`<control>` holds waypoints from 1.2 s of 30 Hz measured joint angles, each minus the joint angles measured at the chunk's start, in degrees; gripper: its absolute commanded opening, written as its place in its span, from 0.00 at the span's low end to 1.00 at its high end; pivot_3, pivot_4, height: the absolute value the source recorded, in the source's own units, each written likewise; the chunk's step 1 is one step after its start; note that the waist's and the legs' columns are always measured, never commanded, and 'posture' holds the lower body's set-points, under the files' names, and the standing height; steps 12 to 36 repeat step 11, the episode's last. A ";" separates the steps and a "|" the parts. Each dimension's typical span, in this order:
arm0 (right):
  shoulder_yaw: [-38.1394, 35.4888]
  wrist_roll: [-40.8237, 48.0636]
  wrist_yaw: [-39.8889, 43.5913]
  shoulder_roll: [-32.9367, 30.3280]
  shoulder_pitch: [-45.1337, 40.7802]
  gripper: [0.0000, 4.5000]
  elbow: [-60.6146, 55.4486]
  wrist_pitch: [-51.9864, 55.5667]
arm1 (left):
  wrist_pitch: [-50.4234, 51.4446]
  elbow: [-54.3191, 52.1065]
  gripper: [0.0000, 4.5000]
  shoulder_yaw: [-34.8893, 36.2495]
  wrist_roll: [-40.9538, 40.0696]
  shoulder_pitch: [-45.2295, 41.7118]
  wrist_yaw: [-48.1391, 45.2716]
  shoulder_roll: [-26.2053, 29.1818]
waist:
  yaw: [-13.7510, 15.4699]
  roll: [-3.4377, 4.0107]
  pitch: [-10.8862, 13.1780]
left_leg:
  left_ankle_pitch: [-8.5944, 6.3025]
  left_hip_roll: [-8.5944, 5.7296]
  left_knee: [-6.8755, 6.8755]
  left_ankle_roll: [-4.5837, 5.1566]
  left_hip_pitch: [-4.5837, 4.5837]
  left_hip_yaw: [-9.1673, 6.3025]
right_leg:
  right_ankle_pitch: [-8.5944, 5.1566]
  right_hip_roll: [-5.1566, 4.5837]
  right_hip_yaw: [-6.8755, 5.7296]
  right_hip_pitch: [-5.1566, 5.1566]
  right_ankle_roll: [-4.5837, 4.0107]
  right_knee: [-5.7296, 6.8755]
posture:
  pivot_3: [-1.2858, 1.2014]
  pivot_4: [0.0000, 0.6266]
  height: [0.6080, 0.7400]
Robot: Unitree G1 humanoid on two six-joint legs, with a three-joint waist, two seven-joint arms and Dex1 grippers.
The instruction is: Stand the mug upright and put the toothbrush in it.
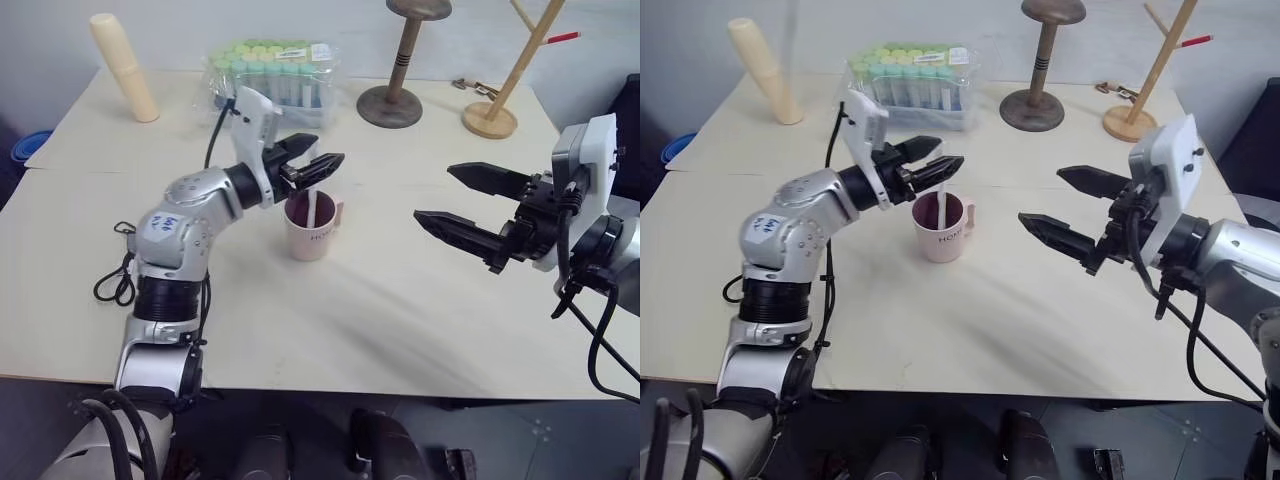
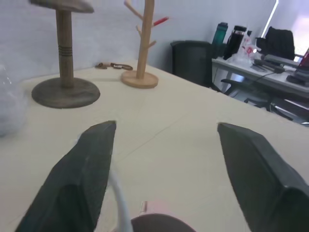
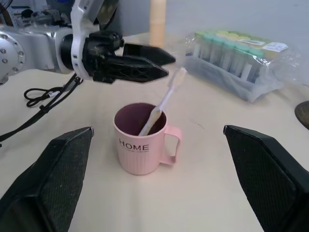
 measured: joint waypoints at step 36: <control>0.47 -10.22 24.88 -9.03 4.09 1.00 12.57 -4.39 | -7.21 5.32 0.99 3.49 -0.12 10.43 -43.54 46.38 | -0.45 0.04 0.01 | 0.00 0.04 -0.15 0.00 0.05 0.16 | -0.03 0.12 0.03 0.00 -0.05 -0.21 | 0.52 0.24 1.00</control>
